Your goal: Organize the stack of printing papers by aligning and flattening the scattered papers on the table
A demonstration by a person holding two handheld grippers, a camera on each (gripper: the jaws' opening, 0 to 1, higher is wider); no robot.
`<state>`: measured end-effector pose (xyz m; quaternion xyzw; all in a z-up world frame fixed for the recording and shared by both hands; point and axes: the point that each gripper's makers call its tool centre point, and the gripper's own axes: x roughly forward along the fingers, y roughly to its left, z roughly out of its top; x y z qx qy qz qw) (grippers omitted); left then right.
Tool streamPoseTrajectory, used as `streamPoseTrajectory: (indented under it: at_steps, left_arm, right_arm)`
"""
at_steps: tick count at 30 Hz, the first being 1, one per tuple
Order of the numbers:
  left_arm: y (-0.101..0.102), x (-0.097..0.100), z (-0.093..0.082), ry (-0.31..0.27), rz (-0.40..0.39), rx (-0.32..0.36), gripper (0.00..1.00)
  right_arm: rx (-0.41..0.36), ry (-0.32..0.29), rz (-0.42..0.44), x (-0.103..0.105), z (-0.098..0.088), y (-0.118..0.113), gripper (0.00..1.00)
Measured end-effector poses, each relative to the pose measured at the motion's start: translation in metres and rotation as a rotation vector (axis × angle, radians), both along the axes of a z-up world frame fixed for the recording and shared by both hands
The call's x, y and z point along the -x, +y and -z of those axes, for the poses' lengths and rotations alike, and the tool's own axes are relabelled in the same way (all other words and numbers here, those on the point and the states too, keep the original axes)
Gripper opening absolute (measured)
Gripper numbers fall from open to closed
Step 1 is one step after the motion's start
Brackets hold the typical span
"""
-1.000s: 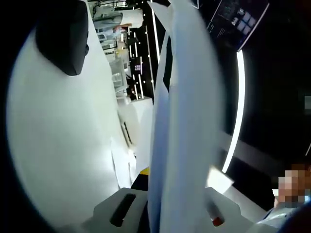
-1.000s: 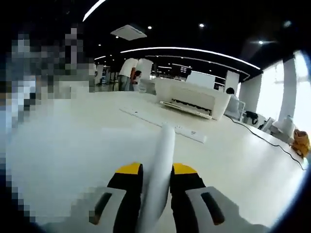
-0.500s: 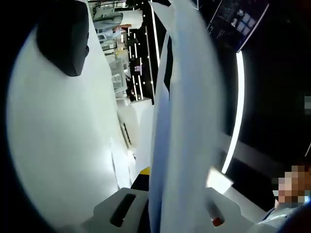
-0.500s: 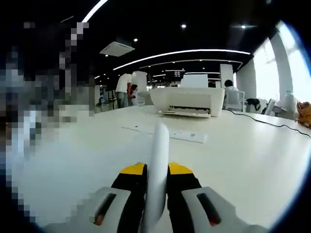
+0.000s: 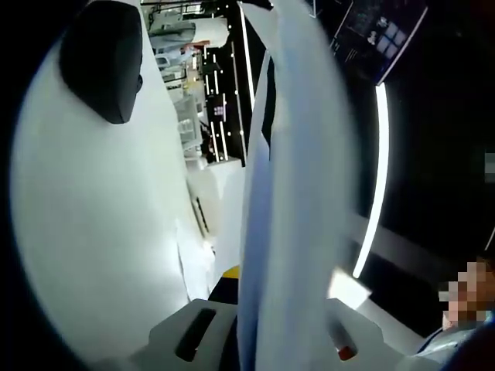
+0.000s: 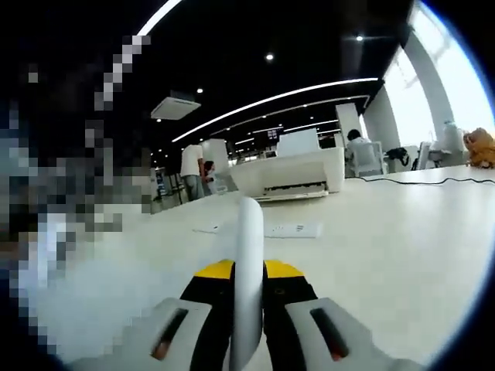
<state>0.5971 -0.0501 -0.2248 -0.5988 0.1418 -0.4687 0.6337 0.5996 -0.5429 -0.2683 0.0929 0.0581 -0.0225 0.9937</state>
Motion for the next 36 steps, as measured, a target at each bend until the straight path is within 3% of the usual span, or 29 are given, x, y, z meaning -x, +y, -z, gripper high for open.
streamPoseTrajectory:
  at_steps: [14,26,31,34,36]
  left_arm:
    - [0.003,-0.005,0.002,-0.004,-0.002,-0.003,0.06]
    - [0.002,-0.004,0.003,-0.013,-0.003,-0.012,0.06]
    - [0.002,-0.003,0.003,-0.012,-0.001,-0.015,0.06]
    - [0.002,-0.004,0.003,0.002,-0.007,-0.01,0.06]
    - [0.001,-0.003,0.004,0.007,0.002,-0.014,0.06]
  right_arm:
    - [-0.05,-0.051,-0.011,0.005,-0.008,0.0,0.08]
    - [-0.079,-0.063,-0.032,0.019,-0.01,0.017,0.07]
    - [-0.145,-0.092,-0.023,0.029,-0.016,0.021,0.07]
    - [-0.176,-0.062,-0.02,0.033,-0.013,0.024,0.07]
    - [-0.202,-0.079,-0.03,0.038,-0.02,0.033,0.07]
